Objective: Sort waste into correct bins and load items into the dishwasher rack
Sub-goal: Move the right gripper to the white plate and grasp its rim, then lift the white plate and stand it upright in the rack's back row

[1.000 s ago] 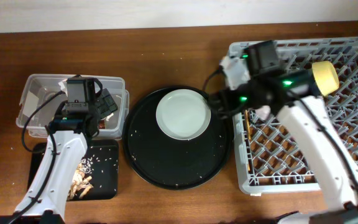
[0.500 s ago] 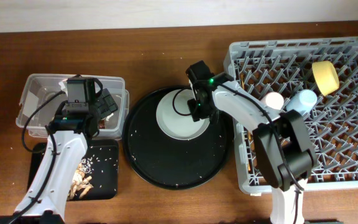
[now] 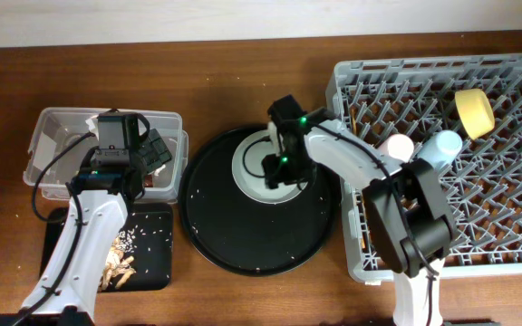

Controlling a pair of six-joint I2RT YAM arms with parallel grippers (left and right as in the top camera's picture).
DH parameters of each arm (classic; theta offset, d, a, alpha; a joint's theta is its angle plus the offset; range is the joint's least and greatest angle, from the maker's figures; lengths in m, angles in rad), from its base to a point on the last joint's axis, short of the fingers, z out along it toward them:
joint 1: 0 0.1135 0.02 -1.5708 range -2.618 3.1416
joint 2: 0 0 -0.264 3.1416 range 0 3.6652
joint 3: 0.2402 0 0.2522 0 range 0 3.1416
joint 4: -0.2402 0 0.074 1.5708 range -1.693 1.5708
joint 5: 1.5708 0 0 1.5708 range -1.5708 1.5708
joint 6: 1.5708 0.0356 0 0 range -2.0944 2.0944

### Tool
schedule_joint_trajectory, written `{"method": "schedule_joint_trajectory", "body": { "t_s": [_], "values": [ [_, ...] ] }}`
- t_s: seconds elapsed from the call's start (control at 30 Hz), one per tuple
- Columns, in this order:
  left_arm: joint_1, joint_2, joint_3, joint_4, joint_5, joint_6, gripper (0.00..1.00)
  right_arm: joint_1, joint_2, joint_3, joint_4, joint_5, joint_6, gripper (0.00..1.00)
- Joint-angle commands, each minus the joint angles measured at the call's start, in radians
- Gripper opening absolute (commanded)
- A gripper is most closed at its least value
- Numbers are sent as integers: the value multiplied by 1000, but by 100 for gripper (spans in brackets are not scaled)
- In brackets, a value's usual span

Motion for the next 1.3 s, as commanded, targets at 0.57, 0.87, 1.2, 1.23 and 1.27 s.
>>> {"method": "schedule_joint_trajectory", "body": {
  "t_s": [0.57, 0.87, 1.2, 1.23, 1.27],
  "values": [
    [3, -3, 3, 1, -11, 16, 99, -55, -235, -9, -37, 207, -94, 59],
    [3, -3, 3, 1, -11, 16, 99, -111, -85, -60, 100, 195, -94, 34],
    [3, -2, 3, -2, -11, 16, 99, -84, 36, -64, 136, 183, -94, 22],
    [3, -2, 3, -2, -11, 16, 99, -84, 39, -64, 134, 183, -94, 19],
    [3, -2, 3, -2, -11, 16, 99, -84, 39, -64, 131, 179, -94, 8]
  ]
}}
